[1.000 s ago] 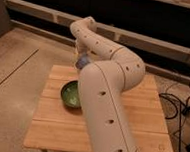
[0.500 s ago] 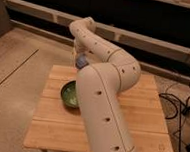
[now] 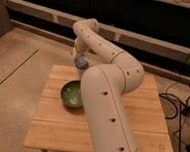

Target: Place the white sponge in the ceramic cup

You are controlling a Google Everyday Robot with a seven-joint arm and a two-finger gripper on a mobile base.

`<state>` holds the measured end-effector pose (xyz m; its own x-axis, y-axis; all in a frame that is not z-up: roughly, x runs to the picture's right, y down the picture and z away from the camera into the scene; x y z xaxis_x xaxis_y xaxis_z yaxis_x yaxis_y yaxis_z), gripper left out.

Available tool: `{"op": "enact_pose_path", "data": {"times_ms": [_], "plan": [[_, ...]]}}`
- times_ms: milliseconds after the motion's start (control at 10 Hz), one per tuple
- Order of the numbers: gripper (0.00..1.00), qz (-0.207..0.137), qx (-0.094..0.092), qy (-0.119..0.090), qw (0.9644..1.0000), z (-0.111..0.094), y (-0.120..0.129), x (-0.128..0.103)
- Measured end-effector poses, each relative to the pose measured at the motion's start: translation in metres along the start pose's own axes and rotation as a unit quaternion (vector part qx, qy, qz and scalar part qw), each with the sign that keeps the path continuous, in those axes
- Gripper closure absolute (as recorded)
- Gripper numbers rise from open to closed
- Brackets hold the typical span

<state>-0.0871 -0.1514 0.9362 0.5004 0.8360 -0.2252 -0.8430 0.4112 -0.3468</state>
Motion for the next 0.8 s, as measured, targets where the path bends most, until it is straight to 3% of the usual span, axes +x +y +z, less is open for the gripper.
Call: {"op": "enact_pose_path", "data": {"times_ms": [300, 800], "plan": [[0.24, 0.011, -0.005, -0.009, 0.9999, -0.0064, -0.014, 0.006], [0.23, 0.01, -0.006, -0.009, 0.9999, -0.0059, -0.0121, 0.0052]]}}
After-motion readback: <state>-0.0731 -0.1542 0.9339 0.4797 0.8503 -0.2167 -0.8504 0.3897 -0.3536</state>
